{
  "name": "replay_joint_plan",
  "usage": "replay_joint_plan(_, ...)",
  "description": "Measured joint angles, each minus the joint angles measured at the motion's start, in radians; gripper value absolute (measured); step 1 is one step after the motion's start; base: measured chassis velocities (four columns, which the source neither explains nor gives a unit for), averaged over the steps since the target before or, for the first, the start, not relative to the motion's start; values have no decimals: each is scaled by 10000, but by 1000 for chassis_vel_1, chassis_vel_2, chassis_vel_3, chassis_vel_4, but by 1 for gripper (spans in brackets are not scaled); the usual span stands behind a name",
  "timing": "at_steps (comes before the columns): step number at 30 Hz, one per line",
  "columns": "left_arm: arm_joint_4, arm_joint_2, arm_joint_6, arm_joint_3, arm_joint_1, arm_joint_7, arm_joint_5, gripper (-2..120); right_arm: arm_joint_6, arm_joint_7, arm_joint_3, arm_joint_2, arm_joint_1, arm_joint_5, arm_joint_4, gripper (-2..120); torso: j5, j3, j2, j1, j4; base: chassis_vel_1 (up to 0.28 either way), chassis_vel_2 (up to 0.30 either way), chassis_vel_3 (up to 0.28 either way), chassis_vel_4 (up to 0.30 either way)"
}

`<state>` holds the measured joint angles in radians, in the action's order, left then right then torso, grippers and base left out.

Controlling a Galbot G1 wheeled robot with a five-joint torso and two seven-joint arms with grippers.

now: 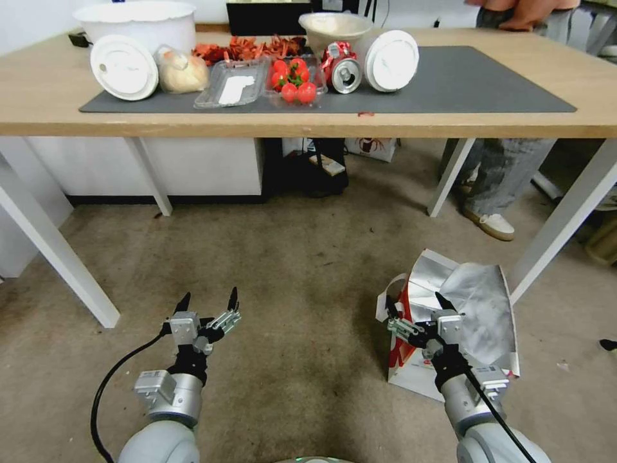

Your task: Pick up the food delivery bag from the floor and place it on the table.

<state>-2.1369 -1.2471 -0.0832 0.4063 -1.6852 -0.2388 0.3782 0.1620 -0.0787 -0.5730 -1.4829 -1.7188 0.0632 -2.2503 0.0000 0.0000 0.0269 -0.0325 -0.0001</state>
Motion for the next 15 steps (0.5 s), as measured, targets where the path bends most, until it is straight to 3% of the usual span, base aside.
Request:
replay_joint_plan(10,-100,79,16,10,-86,-10,-21,100,-80,302,-1016,942,463,241,313,100,3,0,21,-5,0,0,0,0,0)
replay_joint_plan(12,-128,86,26,8,-82,-59,-37,100,719,1046,-1681,1979,680,934,474,100,3,0,29,-6,-2,0,0,0,0)
replay_joint_plan(14,-129,86,25,6,-79,-61,-45,100,886,1195,-1776,2178,697,1118,504,100,0,0,31,-7,1,0,0,0,0)
replay_joint_plan(15,-126,79,24,-18,-76,-64,-78,100,1271,1637,-2080,2678,772,1550,681,100,1,0,35,-7,1,0,0,0,0)
